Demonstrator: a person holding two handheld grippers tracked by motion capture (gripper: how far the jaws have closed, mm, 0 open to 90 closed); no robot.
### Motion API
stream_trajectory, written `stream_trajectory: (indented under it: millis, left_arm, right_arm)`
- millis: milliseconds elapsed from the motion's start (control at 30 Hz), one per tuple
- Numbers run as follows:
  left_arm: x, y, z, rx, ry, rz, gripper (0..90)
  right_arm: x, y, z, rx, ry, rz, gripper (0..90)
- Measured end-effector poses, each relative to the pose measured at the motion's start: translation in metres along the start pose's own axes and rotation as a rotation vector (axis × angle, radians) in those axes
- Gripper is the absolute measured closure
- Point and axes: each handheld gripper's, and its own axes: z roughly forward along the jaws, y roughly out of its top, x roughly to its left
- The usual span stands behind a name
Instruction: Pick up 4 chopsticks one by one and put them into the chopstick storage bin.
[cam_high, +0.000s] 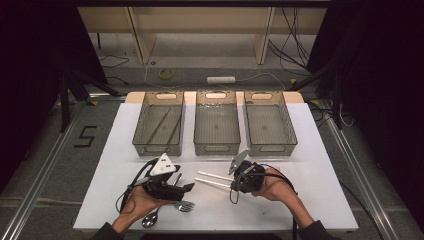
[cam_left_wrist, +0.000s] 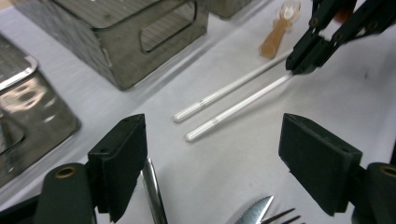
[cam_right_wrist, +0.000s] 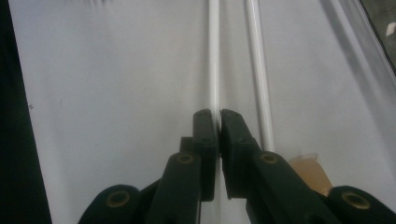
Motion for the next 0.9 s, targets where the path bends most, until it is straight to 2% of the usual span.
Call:
stream_trajectory:
  millis: [100,200,267,300,367,500,567,900]
  left_arm:
    - [-0.001,0.006,0.015,0.044,-0.018,0.043,24.7]
    - [-0.002,0.012,0.03,0.103,-0.034,0.109,26.9]
    - [-0.003,0.016,0.039,0.122,-0.04,0.146,28.0]
    - [-0.003,0.018,0.043,0.128,-0.061,0.15,29.2]
    - [-0.004,0.021,0.05,0.155,-0.071,0.194,31.2]
    - [-0.007,0.023,0.063,0.191,-0.102,0.235,33.2]
    - [-0.009,0.023,0.069,0.214,-0.11,0.276,34.9]
    - [-0.016,0.028,0.088,0.244,-0.132,0.344,42.5]
  right_arm:
    - [0.0,0.0,-0.001,0.0,0.01,-0.002,86.1]
    - [-0.001,0.001,-0.003,-0.004,0.013,0.004,86.1]
    - [-0.001,0.001,-0.003,-0.01,0.011,0.006,86.1]
    - [-0.001,0.001,-0.004,-0.008,0.014,0.008,86.1]
    - [-0.001,0.001,-0.005,-0.011,0.013,0.008,86.1]
    - [-0.001,0.001,-0.006,-0.009,0.016,0.009,86.1]
    - [-0.001,0.001,-0.007,-0.009,0.017,0.0,86.1]
    - [-0.001,0.002,-0.011,-0.017,0.02,0.009,86.1]
